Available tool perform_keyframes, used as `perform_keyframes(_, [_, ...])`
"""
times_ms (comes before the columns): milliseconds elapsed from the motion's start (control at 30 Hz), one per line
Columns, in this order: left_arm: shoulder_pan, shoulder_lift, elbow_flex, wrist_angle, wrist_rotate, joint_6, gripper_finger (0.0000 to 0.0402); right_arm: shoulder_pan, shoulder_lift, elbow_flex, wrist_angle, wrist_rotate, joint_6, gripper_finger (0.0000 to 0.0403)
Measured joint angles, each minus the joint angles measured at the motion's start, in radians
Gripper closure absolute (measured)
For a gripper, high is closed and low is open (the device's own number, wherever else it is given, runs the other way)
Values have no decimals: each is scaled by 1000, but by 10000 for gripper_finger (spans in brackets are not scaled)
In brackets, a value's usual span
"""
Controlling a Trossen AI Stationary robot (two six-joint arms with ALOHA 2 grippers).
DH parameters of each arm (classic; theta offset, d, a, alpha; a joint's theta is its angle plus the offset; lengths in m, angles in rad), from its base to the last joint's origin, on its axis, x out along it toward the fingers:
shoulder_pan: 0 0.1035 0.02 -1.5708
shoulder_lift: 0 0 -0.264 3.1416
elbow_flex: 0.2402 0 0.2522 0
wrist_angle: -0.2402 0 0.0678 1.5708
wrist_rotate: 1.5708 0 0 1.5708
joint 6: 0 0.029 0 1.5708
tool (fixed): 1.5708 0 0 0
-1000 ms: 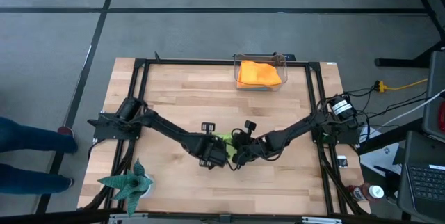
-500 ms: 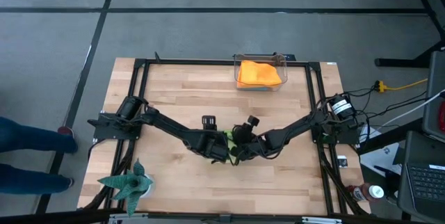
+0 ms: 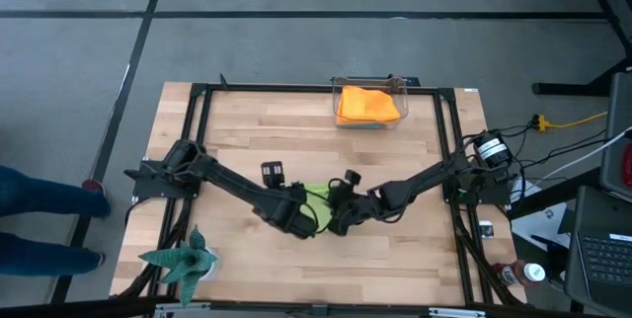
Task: Fold microfiber towels
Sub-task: Fold the green microfiber cloth, then put the folded green microfiber cloth into the transparent bin
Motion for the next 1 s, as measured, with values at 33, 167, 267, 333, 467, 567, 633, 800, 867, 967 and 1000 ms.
perform_keyframes(33, [-7, 0, 5, -23, 1, -20, 240, 0, 0, 0, 18, -38, -6, 240])
perform_keyframes(167, [-39, 0, 9, -32, 1, -62, 240, 0, 46, 0, 167, -106, -42, 240])
perform_keyframes(267, [-68, 0, 9, -32, 3, -93, 240, -4, 122, 0, 299, -108, -55, 240])
perform_keyframes(333, [-86, 0, 9, -32, 6, -129, 240, -10, 169, 0, 365, -117, -46, 240])
perform_keyframes(467, [-126, 0, 9, -32, 17, -170, 240, -26, 225, -2, 403, -31, -28, 240])
perform_keyframes(567, [-151, 0, 8, -30, 20, -200, 240, -46, 237, -2, 404, 100, -28, 240])
perform_keyframes(633, [-165, 0, 8, -30, 21, -218, 240, -63, 237, -2, 399, 166, -28, 240])
perform_keyframes(800, [-188, 0, 8, -29, 20, -250, 240, -102, 218, -2, 399, 212, -61, 240])
perform_keyframes(867, [-194, 0, 8, -29, 20, -257, 240, -101, 173, -2, 414, 145, -79, 240])
perform_keyframes(967, [-202, 0, 8, -30, 20, -259, 240, -70, 88, 0, 401, -8, -137, 240])
perform_keyframes(1000, [-204, 0, 8, -30, 20, -259, 240, -58, 62, 0, 372, -72, -164, 240])
